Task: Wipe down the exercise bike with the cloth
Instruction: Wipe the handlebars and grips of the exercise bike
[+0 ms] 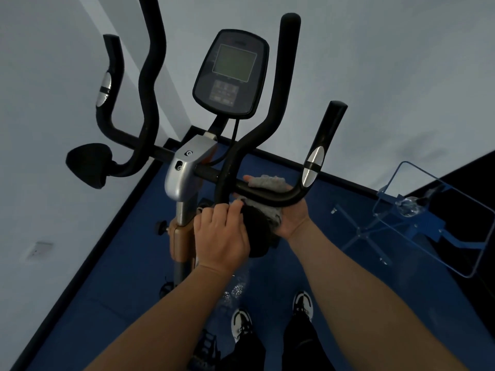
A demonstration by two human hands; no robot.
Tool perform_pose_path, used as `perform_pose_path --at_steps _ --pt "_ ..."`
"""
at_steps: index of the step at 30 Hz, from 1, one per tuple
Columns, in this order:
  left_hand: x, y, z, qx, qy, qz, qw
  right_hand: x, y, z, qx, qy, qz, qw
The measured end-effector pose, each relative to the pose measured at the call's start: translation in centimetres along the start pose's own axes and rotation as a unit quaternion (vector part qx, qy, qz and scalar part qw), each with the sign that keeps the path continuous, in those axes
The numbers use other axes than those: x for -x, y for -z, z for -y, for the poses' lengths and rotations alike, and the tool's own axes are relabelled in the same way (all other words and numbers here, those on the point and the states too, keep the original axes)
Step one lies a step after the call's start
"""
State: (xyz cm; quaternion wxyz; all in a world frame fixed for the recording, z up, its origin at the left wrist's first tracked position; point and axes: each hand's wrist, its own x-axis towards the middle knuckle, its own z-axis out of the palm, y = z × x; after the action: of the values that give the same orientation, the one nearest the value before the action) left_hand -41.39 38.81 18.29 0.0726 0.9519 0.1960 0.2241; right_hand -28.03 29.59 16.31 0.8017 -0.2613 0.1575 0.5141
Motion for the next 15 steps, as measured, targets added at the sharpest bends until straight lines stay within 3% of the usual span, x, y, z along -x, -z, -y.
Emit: perform_pose_path --at_steps 4,10,15 --pt "0.1 -0.2 0.1 -0.003 -0.009 -0.02 1.0 -0.8 -1.2 0.5 0.104 -0.007 -0.017 0.994" --pt "0.1 -0.3 0.3 0.004 -0.023 -0.035 0.999 -0.2 -1.8 1.1 0.098 -0.01 -0.018 0.995" --pt "-0.1 0.3 0.5 -0.003 -0.026 0.005 1.0 2.1 -1.4 1.2 0.073 0.004 -0.022 0.997"
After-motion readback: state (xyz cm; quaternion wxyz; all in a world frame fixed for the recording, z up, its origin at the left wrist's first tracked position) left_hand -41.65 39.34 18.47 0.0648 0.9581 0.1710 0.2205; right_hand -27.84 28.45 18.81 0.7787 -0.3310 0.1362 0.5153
